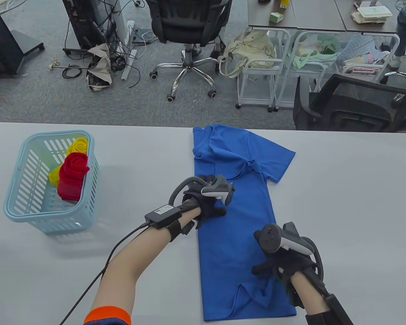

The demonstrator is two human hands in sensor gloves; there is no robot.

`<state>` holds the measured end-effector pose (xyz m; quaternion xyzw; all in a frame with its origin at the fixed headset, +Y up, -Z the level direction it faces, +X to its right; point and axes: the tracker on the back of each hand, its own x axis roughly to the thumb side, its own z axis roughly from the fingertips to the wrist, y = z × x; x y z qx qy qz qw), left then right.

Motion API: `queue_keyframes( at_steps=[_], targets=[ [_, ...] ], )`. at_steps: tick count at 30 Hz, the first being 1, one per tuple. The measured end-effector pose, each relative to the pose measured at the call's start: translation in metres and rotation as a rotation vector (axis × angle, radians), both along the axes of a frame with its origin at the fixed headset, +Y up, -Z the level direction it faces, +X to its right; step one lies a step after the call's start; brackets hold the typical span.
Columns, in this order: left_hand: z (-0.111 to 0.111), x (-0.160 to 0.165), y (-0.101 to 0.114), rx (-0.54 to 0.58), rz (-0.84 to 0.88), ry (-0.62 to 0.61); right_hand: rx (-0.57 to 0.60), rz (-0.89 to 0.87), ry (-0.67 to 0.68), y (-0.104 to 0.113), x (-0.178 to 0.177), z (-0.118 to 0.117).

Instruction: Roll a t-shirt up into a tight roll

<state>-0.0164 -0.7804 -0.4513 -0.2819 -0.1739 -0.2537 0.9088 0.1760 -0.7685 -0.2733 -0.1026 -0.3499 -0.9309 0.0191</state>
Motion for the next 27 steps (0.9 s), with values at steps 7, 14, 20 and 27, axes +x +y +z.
queue_keyframes(
  at_steps=[7,14,20,27],
  targets=[
    [0.013,-0.001,0.002,0.039,0.083,-0.002,-0.039,0.187,0.116,0.021,0.012,0.018],
    [0.058,-0.019,-0.011,-0.105,0.16,-0.028,0.001,-0.034,-0.005,0.02,0.001,-0.003],
    [0.099,-0.055,-0.015,-0.098,0.128,-0.109,0.034,-0.136,0.005,0.015,-0.03,-0.016],
    [0.139,-0.085,-0.014,-0.096,0.126,-0.152,0.011,0.023,0.179,-0.002,-0.073,-0.003]
  ],
)
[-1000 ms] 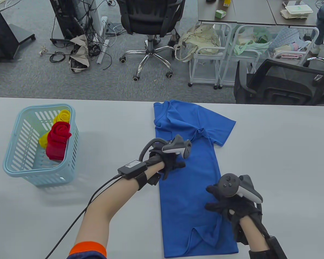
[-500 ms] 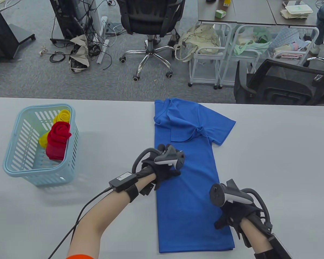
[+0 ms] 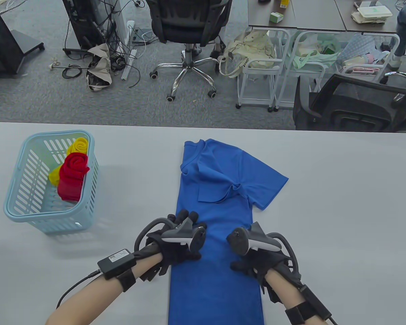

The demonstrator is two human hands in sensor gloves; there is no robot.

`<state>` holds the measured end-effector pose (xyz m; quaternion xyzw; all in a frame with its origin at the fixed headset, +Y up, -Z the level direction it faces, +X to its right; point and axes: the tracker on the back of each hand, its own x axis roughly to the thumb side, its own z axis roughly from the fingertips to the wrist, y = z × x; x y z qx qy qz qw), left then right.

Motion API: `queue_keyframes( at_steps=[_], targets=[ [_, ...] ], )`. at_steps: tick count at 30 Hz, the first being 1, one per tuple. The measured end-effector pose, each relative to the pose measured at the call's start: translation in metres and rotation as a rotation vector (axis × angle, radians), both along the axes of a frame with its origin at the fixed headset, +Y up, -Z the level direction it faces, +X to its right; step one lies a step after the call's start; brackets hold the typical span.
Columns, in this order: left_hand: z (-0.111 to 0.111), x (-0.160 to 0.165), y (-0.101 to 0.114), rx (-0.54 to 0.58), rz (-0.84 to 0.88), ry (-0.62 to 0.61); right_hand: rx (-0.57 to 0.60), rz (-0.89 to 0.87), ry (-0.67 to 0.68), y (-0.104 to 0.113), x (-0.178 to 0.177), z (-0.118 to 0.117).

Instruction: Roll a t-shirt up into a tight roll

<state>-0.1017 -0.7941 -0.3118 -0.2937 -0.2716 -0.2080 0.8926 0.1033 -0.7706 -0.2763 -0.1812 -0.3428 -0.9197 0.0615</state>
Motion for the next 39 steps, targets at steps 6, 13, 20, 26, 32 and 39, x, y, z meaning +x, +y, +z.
queue_keyframes(
  at_steps=[6,13,20,26,32,39],
  targets=[
    [0.017,-0.016,0.013,0.132,0.1,0.044,0.036,-0.05,0.012,0.028,-0.006,-0.014],
    [0.022,-0.032,0.0,0.137,-0.097,0.087,0.189,-0.095,-0.021,0.069,-0.029,-0.079],
    [0.019,-0.043,-0.009,0.009,0.058,0.178,0.228,0.121,0.013,0.051,-0.066,-0.137],
    [0.018,-0.045,-0.011,-0.021,0.113,0.202,0.306,0.305,0.034,0.023,-0.074,-0.161],
    [0.018,-0.046,-0.011,-0.02,0.12,0.206,0.414,0.277,-0.114,0.035,-0.057,-0.181],
    [0.018,-0.046,-0.011,-0.028,0.124,0.203,0.356,-0.279,-0.806,0.065,0.049,-0.193]
  ],
)
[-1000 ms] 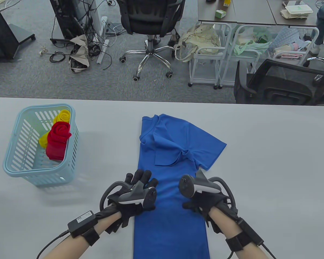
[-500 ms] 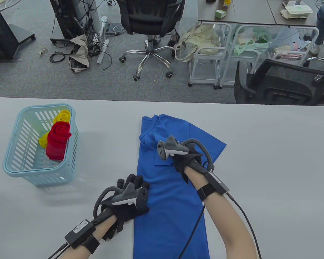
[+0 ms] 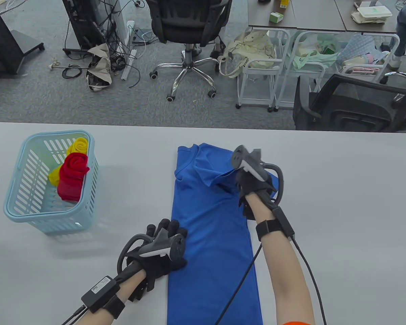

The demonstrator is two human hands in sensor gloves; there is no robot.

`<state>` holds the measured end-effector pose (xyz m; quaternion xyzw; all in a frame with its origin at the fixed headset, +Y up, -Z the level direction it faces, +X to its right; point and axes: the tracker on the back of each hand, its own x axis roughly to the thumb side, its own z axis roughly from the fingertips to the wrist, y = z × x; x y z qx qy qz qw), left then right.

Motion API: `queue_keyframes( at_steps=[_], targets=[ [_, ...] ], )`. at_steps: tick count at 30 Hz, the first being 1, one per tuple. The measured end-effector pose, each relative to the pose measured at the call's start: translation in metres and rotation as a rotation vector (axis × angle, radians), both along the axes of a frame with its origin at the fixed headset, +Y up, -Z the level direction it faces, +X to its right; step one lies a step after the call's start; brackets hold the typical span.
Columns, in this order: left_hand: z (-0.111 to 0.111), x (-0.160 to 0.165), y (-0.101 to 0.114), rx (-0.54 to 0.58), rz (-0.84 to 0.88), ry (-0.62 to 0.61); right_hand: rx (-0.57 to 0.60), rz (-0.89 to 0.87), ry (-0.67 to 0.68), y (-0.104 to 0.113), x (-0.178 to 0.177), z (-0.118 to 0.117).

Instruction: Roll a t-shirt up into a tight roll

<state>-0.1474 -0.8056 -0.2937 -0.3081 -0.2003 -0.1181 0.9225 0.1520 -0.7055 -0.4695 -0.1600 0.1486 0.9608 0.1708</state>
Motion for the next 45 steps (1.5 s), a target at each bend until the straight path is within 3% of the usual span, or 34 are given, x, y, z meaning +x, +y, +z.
queue_keyframes(
  at_steps=[2,8,10,13,19,22,25,30,33,38,42,45],
  targets=[
    [0.0,0.0,0.0,-0.002,0.002,-0.003,0.006,-0.084,-0.112,-0.004,0.024,0.004],
    [0.0,0.0,0.0,-0.009,0.006,-0.007,-0.132,0.175,-0.235,-0.033,0.056,0.01],
    [0.0,0.0,0.0,-0.012,0.009,-0.005,-0.137,0.246,-0.223,-0.032,0.056,0.012],
    [0.0,0.0,0.0,-0.013,0.008,-0.008,-0.04,0.198,-0.143,-0.016,0.044,0.015],
    [0.0,0.0,0.0,-0.014,0.007,-0.009,0.144,0.231,0.185,0.005,-0.002,0.03],
    [0.0,-0.001,0.0,-0.012,0.007,-0.014,0.161,0.22,0.372,-0.006,-0.031,0.042],
    [0.0,-0.002,0.0,-0.012,0.005,-0.018,0.042,0.231,0.482,-0.028,-0.046,0.042],
    [0.0,-0.002,0.0,-0.014,0.003,-0.019,-0.33,0.33,0.389,-0.07,-0.012,0.012],
    [-0.001,-0.002,0.0,-0.018,0.003,-0.022,-0.297,0.235,0.27,-0.07,0.001,0.005],
    [-0.001,-0.002,0.0,-0.019,0.004,-0.021,-0.371,0.347,0.168,-0.074,0.025,-0.007],
    [-0.001,-0.003,0.0,-0.021,0.006,-0.019,-0.373,0.203,0.097,-0.077,0.043,-0.006],
    [-0.001,-0.003,0.0,-0.024,0.01,-0.021,-0.337,0.24,0.057,-0.069,0.056,-0.003]
  ],
)
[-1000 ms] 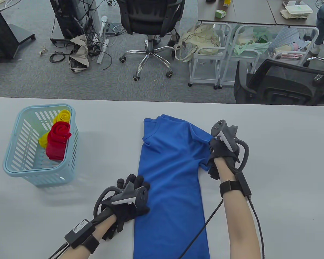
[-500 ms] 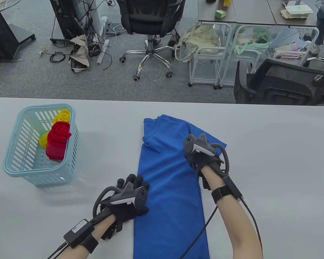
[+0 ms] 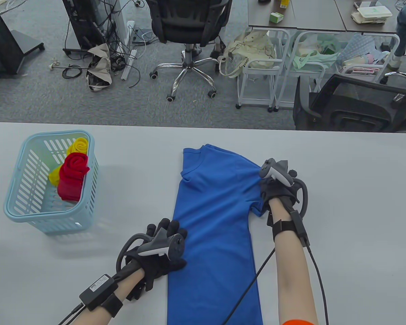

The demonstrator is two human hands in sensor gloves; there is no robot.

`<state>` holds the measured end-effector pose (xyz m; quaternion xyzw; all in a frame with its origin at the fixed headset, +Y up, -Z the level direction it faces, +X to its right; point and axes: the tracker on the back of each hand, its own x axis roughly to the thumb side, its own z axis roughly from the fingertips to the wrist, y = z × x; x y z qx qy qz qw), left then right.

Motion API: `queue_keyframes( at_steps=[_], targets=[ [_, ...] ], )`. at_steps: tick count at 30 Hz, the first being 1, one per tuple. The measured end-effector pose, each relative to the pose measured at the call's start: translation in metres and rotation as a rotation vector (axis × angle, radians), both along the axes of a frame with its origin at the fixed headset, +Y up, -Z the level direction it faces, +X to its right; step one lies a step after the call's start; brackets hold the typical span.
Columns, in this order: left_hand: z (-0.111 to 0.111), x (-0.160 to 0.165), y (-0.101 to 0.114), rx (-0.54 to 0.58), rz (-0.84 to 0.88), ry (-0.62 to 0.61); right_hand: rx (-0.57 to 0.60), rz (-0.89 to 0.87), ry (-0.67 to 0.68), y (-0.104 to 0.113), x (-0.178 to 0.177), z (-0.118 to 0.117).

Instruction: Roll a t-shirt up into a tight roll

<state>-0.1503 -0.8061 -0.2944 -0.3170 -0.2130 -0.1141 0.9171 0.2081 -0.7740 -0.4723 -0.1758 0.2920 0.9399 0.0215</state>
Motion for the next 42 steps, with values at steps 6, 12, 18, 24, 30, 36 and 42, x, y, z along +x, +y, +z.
queue_keyframes(
  at_steps=[6,12,18,24,30,36,42],
  targets=[
    [0.0,0.0,0.0,-0.002,0.001,-0.002,0.116,0.005,-0.085,0.024,0.024,0.01],
    [0.0,0.0,0.0,-0.002,0.002,-0.002,0.114,-0.026,-0.062,0.017,0.013,0.009],
    [0.0,0.0,0.0,0.0,-0.001,0.0,0.189,0.097,0.004,0.023,-0.008,0.004],
    [-0.001,0.0,0.0,-0.001,-0.001,0.001,0.238,-0.082,-0.025,0.047,-0.01,0.004],
    [-0.001,0.001,0.0,-0.001,-0.003,-0.001,0.335,-0.564,0.091,0.112,-0.052,0.021],
    [-0.001,0.001,0.001,0.002,-0.006,0.001,0.309,-0.577,0.317,0.136,-0.093,0.041],
    [-0.001,0.001,0.001,0.002,-0.006,0.001,0.078,-0.291,0.539,0.087,-0.111,0.059]
  ],
)
